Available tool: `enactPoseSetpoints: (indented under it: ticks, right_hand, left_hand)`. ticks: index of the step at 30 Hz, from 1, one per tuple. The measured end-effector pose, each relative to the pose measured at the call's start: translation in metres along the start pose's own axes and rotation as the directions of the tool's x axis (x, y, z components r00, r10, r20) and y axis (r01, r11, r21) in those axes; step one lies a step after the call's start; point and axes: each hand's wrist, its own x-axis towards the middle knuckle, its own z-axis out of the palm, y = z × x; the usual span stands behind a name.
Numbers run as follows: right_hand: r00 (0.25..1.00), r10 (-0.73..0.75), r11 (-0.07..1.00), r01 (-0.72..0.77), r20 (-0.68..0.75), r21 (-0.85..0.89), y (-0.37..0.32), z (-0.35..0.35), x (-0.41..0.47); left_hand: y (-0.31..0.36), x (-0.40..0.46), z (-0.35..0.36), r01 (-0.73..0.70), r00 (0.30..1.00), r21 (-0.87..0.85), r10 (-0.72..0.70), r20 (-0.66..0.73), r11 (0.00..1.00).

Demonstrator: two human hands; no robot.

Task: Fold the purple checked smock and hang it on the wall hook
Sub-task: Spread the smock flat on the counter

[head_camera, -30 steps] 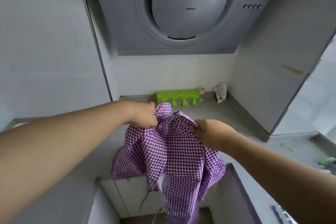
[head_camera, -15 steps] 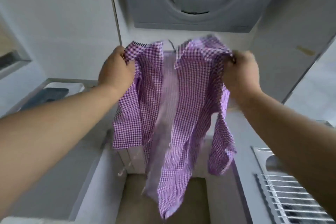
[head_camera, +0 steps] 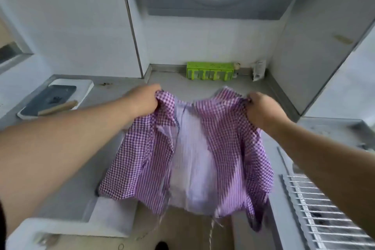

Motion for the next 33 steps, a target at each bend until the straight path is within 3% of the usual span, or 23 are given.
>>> enactPoseSetpoints:
  ticks: [1, 2, 3, 4, 5, 6, 7, 8, 9, 10, 14, 17, 21, 29, 33]
  right_hand:
    - [0.973, 0.085, 0.986, -0.050, -0.214, 0.161, -0.003, -0.023, 0.009]
    - [0.910, 0.158, 0.942, -0.023, -0.383, 0.334, -0.007, -0.042, 0.012]
    - [0.843, 0.205, 0.890, 0.051, -0.498, 0.453, -0.013, -0.057, 0.009]
    - [0.807, 0.184, 0.870, 0.132, -0.562, 0.475, -0.021, -0.061, 0.001]
    - [0.821, 0.057, 0.896, 0.209, -0.568, 0.391, -0.024, -0.054, -0.006]
    - [0.885, -0.140, 0.932, 0.269, -0.444, 0.243, -0.024, -0.039, -0.016]
    - [0.945, -0.306, 0.945, 0.316, -0.114, 0.085, -0.024, -0.021, -0.029]
    - [0.884, -0.355, 0.922, 0.384, 0.304, -0.041, -0.022, -0.003, -0.044]
    - [0.756, -0.298, 0.901, 0.425, 0.583, -0.090, -0.017, 0.010, -0.056]
    - [0.682, -0.246, 0.896, 0.431, 0.688, -0.107, -0.011, 0.018, -0.062]
    - [0.836, -0.184, 0.979, 0.203, 0.517, 0.020, 0.003, 0.011, -0.048]
    - [0.870, -0.189, 0.980, 0.194, 0.455, 0.035, 0.011, -0.004, -0.031]
    - [0.915, -0.213, 0.977, 0.202, 0.343, 0.068, 0.019, -0.022, -0.015]
    - [0.973, -0.195, 0.977, 0.182, 0.125, 0.108, 0.024, -0.045, 0.031]
    - [0.982, -0.172, 0.982, 0.166, 0.075, 0.087, 0.009, -0.044, 0.074]
  left_hand:
    - [0.005, 0.003, -0.011, 0.024, 0.969, -0.150, -0.060, -0.241, 0.988]
    - [0.011, 0.000, -0.021, -0.015, 0.894, -0.273, -0.109, -0.435, 0.962]
    - [0.016, -0.004, -0.026, -0.100, 0.821, -0.296, -0.089, -0.564, 0.950]
    - [0.020, -0.007, -0.027, -0.183, 0.795, -0.234, 0.004, -0.606, 0.955]
    - [0.021, -0.008, -0.019, -0.267, 0.836, -0.130, 0.162, -0.524, 0.955]
    - [0.025, -0.015, -0.009, -0.314, 0.928, -0.067, 0.291, -0.231, 0.947]
    - [0.026, -0.020, 0.005, -0.326, 0.925, -0.001, 0.320, 0.204, 0.945]
    - [0.027, -0.029, 0.018, -0.351, 0.789, 0.076, 0.251, 0.560, 0.933]
    - [0.028, -0.035, 0.030, -0.380, 0.658, 0.141, 0.160, 0.736, 0.914]
    - [0.029, -0.038, 0.036, -0.372, 0.611, 0.169, 0.104, 0.785, 0.913]
    - [0.029, -0.020, 0.030, -0.287, 0.796, 0.095, 0.182, 0.578, 0.953]
    - [0.020, -0.003, 0.022, -0.257, 0.859, 0.099, 0.180, 0.480, 0.961]
    - [0.011, 0.017, 0.012, -0.161, 0.956, 0.026, 0.150, 0.252, 0.987]
    - [0.010, 0.044, -0.023, -0.108, 0.984, -0.221, 0.136, 0.115, 0.969]
    - [-0.005, 0.078, -0.038, -0.088, 0.987, -0.223, 0.115, 0.115, 0.971]
